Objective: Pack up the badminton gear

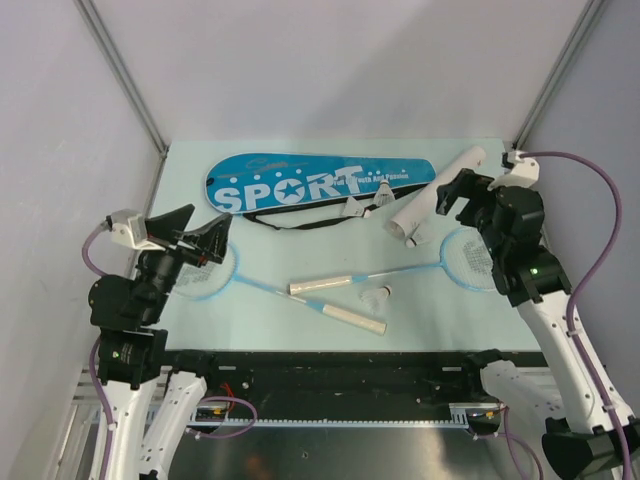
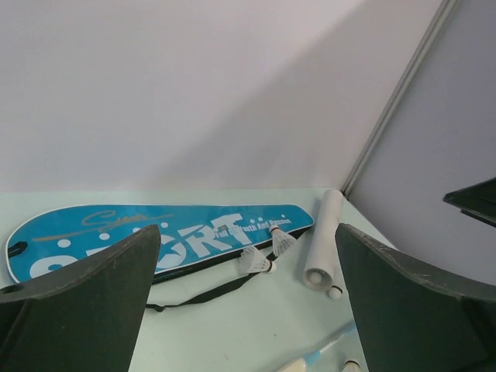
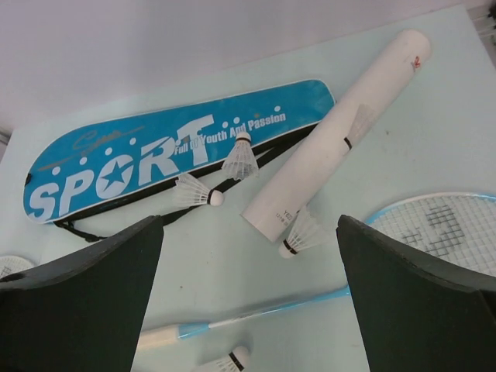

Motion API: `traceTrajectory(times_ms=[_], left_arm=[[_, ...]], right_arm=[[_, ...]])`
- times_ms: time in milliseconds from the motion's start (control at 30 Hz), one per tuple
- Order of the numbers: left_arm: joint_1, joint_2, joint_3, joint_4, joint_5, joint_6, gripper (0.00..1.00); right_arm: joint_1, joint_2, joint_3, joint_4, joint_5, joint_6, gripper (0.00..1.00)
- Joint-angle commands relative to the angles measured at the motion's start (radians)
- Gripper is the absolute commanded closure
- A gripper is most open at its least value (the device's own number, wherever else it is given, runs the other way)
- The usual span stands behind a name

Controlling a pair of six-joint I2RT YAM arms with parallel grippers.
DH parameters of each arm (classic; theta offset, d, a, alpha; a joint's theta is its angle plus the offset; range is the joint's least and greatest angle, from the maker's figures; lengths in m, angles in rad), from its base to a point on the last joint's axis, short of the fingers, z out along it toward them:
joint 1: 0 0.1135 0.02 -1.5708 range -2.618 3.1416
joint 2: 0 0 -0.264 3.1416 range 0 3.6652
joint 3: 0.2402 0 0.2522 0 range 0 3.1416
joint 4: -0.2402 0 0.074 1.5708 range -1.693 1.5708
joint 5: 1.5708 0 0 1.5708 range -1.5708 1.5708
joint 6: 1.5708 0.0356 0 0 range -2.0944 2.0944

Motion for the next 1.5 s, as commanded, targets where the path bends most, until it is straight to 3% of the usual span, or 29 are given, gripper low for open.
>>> traceTrajectory(times_ms=[0, 133, 367, 567, 867, 1200, 1333, 1467], left_arm=[[0.003, 0.012, 0.025, 0.017, 0.068, 0.000, 0.00], [0.003, 0.063, 0.013, 0.008, 0.153, -0.003, 0.00], [0.003, 0.195, -0.010, -0.041, 0.315, -0.052, 0.00], [0.003, 0.193, -0.078, -0.041, 0.374, -0.084, 0.00], [0.002, 0.189, -0.119, -0.043, 0.401, -0.078, 0.00], [0.000, 0.176, -0.119, -0.046, 0.403, -0.083, 0.00], [-0.001, 0.175, -0.115, -0.046, 0.406, -0.089, 0.00], [-0.001, 0.169, -0.115, -0.052, 0.388, -0.089, 0.00]], right_arm=[[0.015, 0.123, 0.007, 0.064, -0.007, 0.036, 0.00], [0.001, 0.264, 0.008, 0.159, -0.080, 0.103, 0.00], [-0.164, 0.609, 0.103, 0.267, -0.305, 0.320, 0.00], [-0.275, 0.868, 0.186, 0.376, -0.399, 0.482, 0.00], [-0.336, 1.109, 0.383, 0.285, -0.229, 0.546, 0.00], [-0.342, 1.370, 0.665, 0.150, -0.176, 0.530, 0.01], [-0.344, 1.404, 0.722, 0.139, -0.123, 0.525, 0.12], [-0.350, 1.467, 0.820, 0.093, -0.160, 0.485, 0.32]])
